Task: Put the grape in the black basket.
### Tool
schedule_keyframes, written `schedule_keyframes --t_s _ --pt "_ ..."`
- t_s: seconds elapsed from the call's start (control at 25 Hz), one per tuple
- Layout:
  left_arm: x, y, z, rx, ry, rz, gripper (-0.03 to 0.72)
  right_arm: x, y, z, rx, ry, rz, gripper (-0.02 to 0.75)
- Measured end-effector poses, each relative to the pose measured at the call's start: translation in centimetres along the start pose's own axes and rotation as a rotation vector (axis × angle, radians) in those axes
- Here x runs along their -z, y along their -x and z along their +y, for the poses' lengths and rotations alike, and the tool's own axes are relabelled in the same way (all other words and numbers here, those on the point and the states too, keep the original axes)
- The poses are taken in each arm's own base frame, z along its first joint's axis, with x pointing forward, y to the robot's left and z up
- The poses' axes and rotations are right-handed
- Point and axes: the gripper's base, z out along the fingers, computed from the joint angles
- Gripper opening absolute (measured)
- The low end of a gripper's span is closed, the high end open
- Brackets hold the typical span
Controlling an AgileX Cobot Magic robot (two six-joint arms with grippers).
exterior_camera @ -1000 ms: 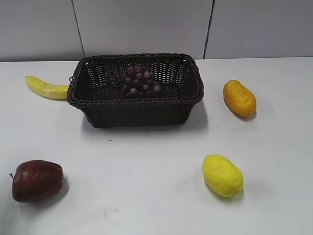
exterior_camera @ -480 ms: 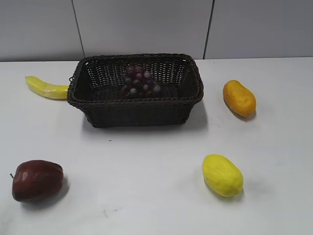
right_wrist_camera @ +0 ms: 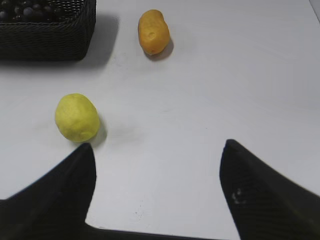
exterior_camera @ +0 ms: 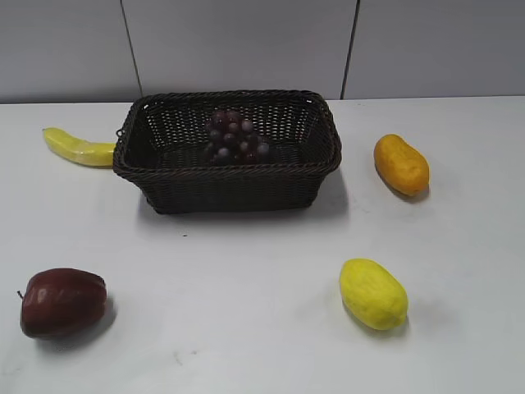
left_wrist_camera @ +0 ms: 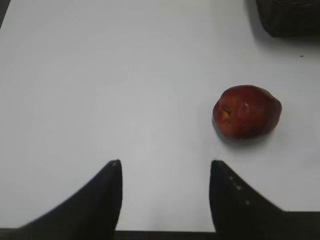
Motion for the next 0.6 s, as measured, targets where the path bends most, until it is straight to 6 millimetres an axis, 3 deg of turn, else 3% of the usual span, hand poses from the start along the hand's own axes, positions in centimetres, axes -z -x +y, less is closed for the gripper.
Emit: schedule_keyframes --t_s 0.28,0.6 --pt "0.2 -1.8 0.0 0.034 -0.001 -0.048 0.501 0.0 0.0 0.0 0.0 0.0 0.0 0.585" --pt "1.8 -3.6 0.0 0.044 -0.002 -0.268 0.499 0.0 0.0 0.0 0.0 0.0 0.0 0.585"
